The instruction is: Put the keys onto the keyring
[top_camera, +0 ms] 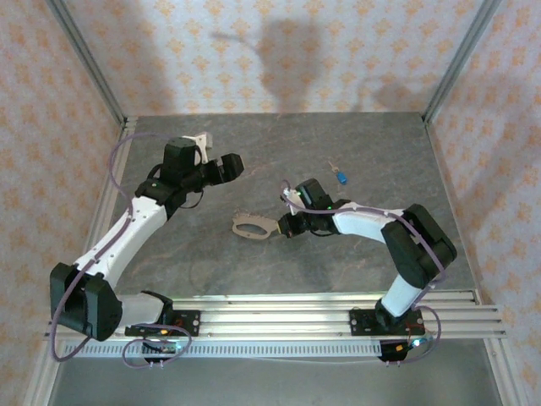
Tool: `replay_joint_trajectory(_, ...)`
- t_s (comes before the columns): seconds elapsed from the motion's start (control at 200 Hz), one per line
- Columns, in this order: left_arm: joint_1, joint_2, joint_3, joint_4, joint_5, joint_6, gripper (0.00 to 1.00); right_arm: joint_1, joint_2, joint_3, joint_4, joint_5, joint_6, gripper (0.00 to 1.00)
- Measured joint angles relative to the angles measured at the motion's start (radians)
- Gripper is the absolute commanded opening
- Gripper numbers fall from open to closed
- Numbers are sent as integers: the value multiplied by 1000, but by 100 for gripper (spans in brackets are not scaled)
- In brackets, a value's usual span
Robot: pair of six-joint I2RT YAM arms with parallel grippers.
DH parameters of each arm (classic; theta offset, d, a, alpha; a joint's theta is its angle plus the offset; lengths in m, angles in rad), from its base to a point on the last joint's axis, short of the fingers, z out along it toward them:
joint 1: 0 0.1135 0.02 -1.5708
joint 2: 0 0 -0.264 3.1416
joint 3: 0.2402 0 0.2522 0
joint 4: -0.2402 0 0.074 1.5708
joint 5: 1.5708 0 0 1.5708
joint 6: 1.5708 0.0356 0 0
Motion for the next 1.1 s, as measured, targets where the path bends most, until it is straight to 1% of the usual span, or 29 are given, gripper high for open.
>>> replay_joint_trajectory(0.065,0,-12,-9,0,0,0,91,0,7,-9,0,15,3,0)
replay_joint_trajectory(0.125,0,-19,-16,1,0,-2,91,0,13,-9,0,28,6,14)
replay_joint_trajectory(0.17,0,-20,-21,1,0,-5,91,0,13,-9,0,36,10,22)
replay_joint_trajectory(0.215,0,-20,-25,1,0,-7,92,0,13,-9,0,46,19,26)
replay_joint_trajectory(0.255,-1,-20,-28,1,0,-8,91,0,12,-9,-1,56,18,28)
replay_joint_trajectory(0.375,-8,-21,-38,6,-3,-17,92,0,-21,-9,-8,102,47,30)
replay_joint_trajectory(0.525,-13,-26,-50,13,-4,-23,92,0,-120,-20,3,164,116,30)
replay_joint_trajectory(0.631,-13,-39,-58,12,-8,-23,92,3,-155,-34,16,190,147,30)
replay_joint_trajectory(0.936,-13,-45,-58,20,-8,-23,93,48,-86,-40,14,200,158,31)
replay_joint_trajectory(1.101,-13,-45,-58,20,-8,-23,93,55,-38,-40,14,198,158,30)
